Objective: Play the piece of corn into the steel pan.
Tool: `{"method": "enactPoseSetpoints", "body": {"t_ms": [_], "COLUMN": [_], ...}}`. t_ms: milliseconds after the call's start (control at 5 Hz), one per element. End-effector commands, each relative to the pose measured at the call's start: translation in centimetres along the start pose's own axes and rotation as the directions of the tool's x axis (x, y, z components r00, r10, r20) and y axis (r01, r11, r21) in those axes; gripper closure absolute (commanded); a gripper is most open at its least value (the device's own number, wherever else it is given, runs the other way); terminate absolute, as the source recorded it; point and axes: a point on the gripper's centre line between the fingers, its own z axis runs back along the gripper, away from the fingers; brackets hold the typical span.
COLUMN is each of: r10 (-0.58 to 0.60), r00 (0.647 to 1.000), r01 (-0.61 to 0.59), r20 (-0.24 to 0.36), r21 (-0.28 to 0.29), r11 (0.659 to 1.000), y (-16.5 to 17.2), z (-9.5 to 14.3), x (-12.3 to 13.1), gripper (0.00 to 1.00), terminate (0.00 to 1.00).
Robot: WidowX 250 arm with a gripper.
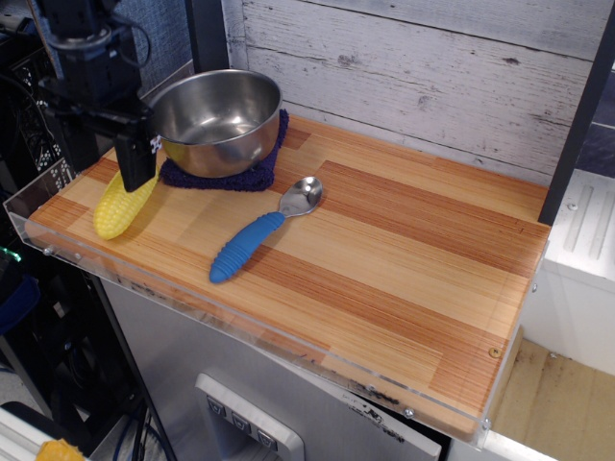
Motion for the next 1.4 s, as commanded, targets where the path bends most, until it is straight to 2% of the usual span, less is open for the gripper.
{"method": "enactPoseSetpoints", "body": {"t_ms": [0,600,800,1000,1200], "r10": [0.034,0.037,0.037,0.037,0.045], "r00": [0.999,0.989,0.991,0.998,0.997], "r01": [-0.034,-0.038,-0.038,-0.036,-0.047], "r20": [-0.027,-0.141,-0.128,-0.047,0.07], "r21": [0.004,-0.003,-0.005,0.007,0.032], "r11": [0.999,0.999,0.999,0.999,0.998], "y": [0.9,1.6,1.2,0.9,0.3], "z": [-1.6,-4.2,-4.2,-2.0,2.4], "x": [-0.2,0.3,0.3,0.2,-0.7], "gripper": [0.0,0.0,1.0,1.0,1.0], "terminate": [0.0,0.0,0.0,0.0,0.0]}}
